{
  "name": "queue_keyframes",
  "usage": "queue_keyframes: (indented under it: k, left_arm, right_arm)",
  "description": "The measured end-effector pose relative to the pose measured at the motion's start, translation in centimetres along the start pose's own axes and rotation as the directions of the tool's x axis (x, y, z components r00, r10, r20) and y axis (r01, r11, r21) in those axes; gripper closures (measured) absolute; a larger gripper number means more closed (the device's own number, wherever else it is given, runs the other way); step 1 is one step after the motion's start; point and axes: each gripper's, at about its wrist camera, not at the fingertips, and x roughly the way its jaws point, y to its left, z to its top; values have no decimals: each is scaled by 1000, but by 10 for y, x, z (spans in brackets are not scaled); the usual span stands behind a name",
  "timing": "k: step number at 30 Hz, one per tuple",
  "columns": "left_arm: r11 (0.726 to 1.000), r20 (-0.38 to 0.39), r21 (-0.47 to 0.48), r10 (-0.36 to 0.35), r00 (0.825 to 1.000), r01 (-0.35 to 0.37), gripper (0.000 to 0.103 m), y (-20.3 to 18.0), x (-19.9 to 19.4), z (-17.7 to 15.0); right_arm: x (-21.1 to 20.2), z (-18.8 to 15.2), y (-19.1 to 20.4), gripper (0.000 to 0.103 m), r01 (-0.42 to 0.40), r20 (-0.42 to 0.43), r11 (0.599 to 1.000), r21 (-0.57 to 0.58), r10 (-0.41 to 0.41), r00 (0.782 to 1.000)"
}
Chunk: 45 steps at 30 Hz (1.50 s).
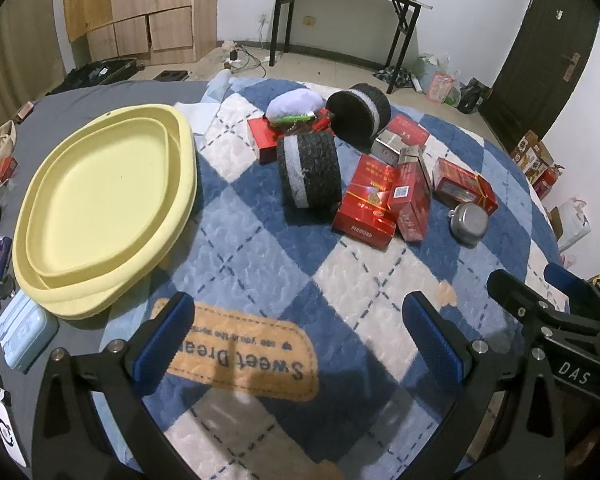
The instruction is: Organize rigid objects
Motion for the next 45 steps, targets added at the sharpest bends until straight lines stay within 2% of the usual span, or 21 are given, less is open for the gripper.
queue_keyframes:
  k: [26, 31, 35, 38, 43, 45]
  left_arm:
    - [998, -10, -32, -47, 999, 47, 0, 2, 2, 9]
    - [997, -7, -59, -56, 998, 55, 0, 9, 12, 35]
    - [998, -10, -43, -45, 999, 44, 0, 15, 28, 63]
    - [997, -27, -58, -52, 998, 50, 0, 21, 47, 78]
    - [996, -52, -74, -53, 997, 49, 1, 30, 74, 92]
    - [996, -52, -68, -69, 996, 65, 6, 29, 82, 96]
  right_arm:
    - [7, 3, -12, 0, -21, -20, 998, 66, 22, 1000]
    - [9, 8, -26, 0, -33, -1, 993, 113, 34, 999]
    - [25, 18, -48, 0, 12, -10, 985, 174, -11, 1000]
    - [46, 29, -56, 0, 56, -38, 983, 174, -50, 998]
    - [67, 36, -54, 0, 49, -37, 983, 178, -43, 998]
    - [73, 35, -55, 2, 45, -34, 985, 169, -40, 999]
